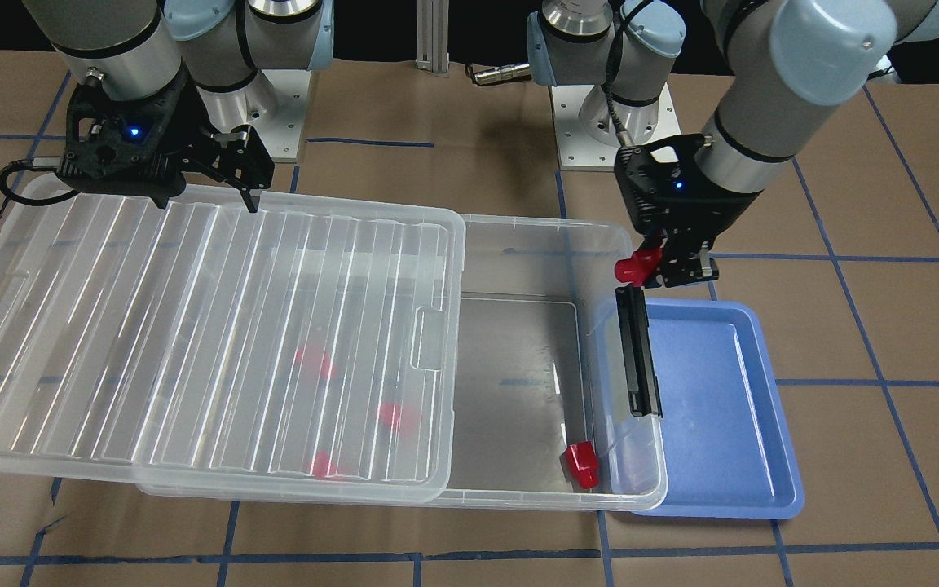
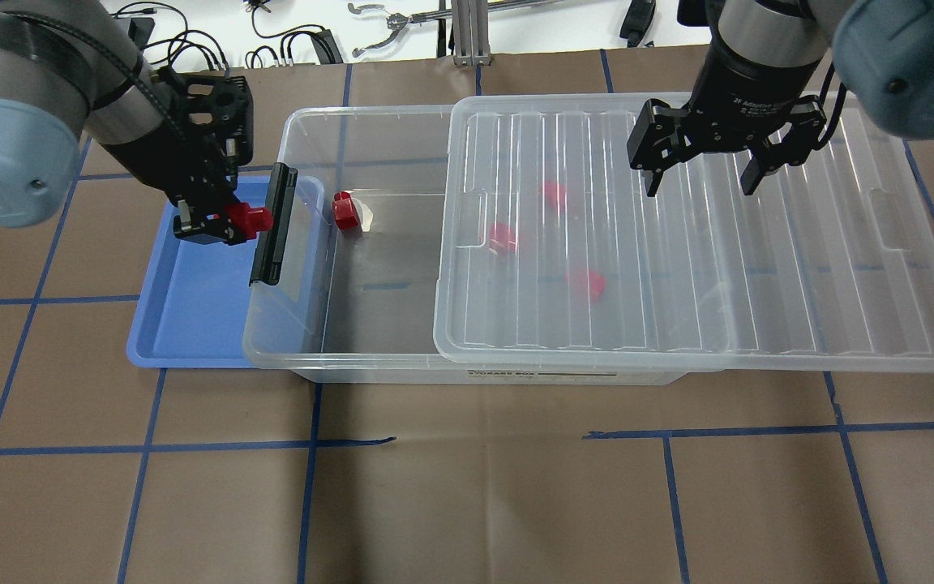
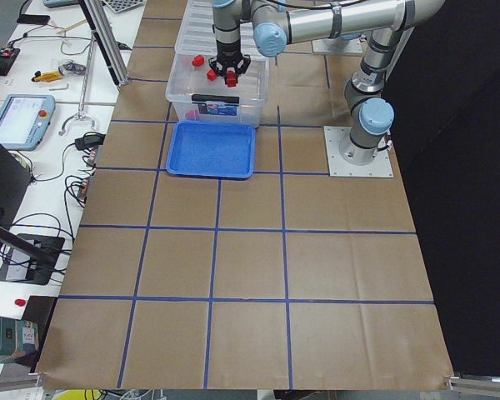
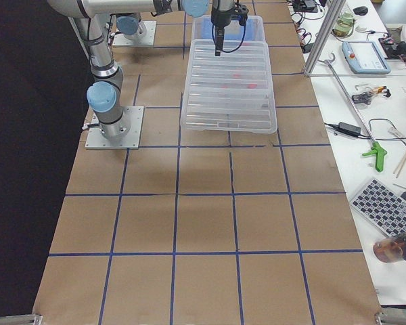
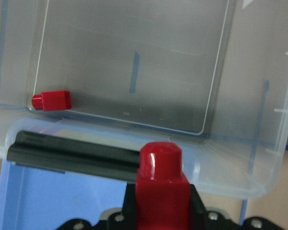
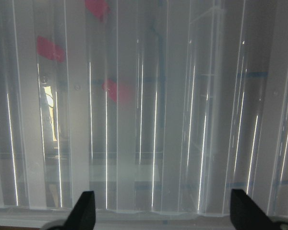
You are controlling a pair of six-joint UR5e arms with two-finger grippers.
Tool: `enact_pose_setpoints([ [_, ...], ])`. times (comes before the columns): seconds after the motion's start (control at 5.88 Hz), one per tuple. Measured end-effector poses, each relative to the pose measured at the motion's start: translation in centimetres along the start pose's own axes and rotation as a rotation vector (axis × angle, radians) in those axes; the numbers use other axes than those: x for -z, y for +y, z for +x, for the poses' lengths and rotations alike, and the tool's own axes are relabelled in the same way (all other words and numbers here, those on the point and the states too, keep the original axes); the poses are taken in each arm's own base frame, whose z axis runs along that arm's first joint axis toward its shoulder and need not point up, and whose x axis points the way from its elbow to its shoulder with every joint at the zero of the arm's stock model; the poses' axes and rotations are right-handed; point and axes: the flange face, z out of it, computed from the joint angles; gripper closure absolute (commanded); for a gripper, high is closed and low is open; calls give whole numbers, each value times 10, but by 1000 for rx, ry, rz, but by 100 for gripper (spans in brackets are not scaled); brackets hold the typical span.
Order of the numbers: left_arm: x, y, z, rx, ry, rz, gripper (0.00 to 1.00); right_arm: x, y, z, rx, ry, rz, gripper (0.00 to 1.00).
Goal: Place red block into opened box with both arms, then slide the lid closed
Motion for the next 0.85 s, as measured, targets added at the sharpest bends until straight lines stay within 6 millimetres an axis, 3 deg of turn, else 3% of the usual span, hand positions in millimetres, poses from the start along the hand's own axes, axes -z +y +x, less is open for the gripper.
enact_pose_setpoints([
  [0.17,-18,-26,-4,-7,-1,16,100,0,0,0,0,1,-1,0],
  [0.34,-37,-40,-7,-19,1,26,100,-1,1,0,0,1,-2,0],
  [0.85,-121,-52,-17,-40,18,40,99,-1,1,0,0,2,-6,0],
])
